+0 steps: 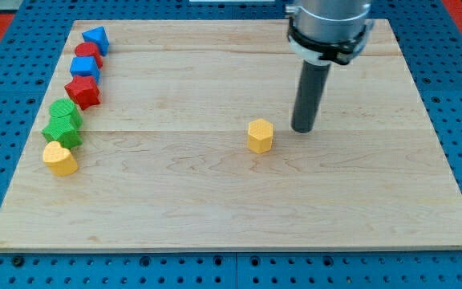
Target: Move the yellow hexagon closer to the yellow heart
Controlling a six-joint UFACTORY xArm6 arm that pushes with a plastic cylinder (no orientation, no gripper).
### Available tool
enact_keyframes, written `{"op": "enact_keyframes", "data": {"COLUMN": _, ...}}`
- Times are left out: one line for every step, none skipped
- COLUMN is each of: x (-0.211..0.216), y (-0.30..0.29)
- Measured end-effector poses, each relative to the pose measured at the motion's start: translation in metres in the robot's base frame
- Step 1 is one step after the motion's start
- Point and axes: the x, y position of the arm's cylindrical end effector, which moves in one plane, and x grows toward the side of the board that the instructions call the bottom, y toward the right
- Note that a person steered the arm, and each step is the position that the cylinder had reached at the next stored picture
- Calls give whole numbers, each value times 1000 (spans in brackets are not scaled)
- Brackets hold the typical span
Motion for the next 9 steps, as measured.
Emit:
{"op": "enact_keyframes", "data": {"x": 5, "y": -29}}
{"op": "enact_keyframes", "data": {"x": 21, "y": -44}}
{"op": "enact_keyframes", "data": {"x": 45, "y": -47}}
{"op": "enact_keyframes", "data": {"x": 61, "y": -52}}
{"op": "enact_keyframes", "data": {"x": 61, "y": -83}}
{"op": "enact_keyframes", "data": {"x": 56, "y": -114}}
{"op": "enact_keyframes", "data": {"x": 55, "y": -146}}
{"op": "enact_keyframes", "data": {"x": 56, "y": -172}}
{"op": "enact_keyframes", "data": {"x": 56, "y": -181}}
